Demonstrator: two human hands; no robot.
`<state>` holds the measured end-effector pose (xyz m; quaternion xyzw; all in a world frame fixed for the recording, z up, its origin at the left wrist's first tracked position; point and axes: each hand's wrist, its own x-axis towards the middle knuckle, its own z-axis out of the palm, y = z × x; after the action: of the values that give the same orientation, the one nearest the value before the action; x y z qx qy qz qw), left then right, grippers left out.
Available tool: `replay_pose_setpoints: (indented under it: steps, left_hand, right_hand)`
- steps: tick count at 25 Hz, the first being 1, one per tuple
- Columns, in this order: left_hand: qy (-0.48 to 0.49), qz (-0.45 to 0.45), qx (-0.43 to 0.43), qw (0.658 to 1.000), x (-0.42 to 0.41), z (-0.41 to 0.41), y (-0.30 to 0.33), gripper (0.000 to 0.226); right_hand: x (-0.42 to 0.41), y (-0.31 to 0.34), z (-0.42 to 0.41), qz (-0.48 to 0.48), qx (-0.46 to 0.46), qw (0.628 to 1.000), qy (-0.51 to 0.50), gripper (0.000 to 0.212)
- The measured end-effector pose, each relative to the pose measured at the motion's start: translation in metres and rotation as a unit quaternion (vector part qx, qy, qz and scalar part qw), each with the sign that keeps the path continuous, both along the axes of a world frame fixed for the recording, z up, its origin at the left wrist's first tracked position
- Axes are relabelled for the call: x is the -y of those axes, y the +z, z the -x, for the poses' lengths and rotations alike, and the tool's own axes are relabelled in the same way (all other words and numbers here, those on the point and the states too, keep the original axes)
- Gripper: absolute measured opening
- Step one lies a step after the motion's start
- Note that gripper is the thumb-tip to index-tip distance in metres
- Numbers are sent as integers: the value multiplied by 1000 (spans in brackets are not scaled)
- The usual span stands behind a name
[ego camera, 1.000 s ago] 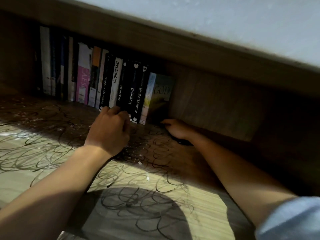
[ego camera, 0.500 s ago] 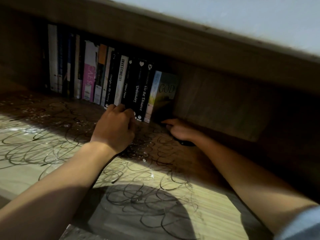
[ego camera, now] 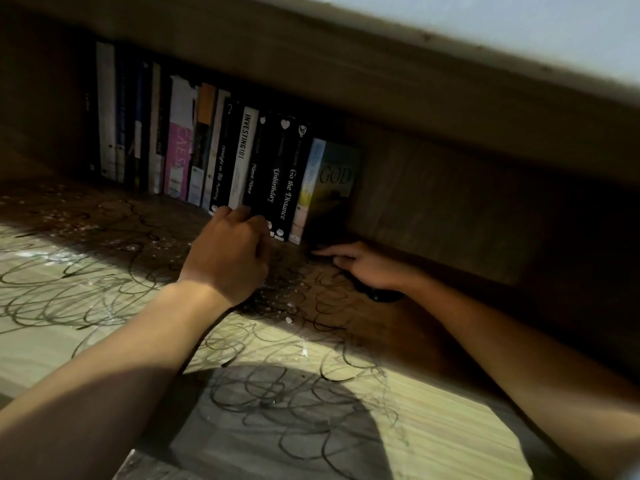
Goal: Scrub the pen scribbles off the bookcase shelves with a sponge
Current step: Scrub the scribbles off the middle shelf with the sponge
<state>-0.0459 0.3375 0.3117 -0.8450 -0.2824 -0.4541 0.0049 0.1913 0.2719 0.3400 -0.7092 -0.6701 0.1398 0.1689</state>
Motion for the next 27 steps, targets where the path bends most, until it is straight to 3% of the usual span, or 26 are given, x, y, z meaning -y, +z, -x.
replay_pose_setpoints:
  steps: [3, 6, 10, 13, 18, 24, 25, 27]
  left_hand:
    - [4, -4, 1, 1000, 0, 0, 0, 11]
    - [14, -1, 2, 1000, 3, -2, 3, 11]
    - [19, 1, -13, 1000, 3, 1, 2, 17]
    - [17, -3, -19, 1000, 1, 1, 2, 28]
    - [16, 27, -7, 999, 4, -1, 3, 11]
    - [4, 25, -6, 1000, 1, -2, 2, 11]
    - [3, 24, -6, 1000, 0, -2, 2, 11]
    - [-1, 23, -5, 1000, 1, -3, 3, 11]
  right_hand:
    - [7, 2, -49, -7, 6, 993, -121, 36]
    - [-14, 4, -71, -9, 76, 964, -255, 35]
    - [-29, -5, -30, -22, 26, 984, -173, 40]
    - [-1, -4, -54, -7, -9, 991, -134, 39]
    - [26, 3, -78, -28, 49, 957, -286, 44]
    - [69, -4, -41, 2, -79, 993, -88, 38]
    - [75, -2, -51, -1, -67, 994, -85, 38]
    - [75, 5, -67, -15, -53, 983, -177, 40]
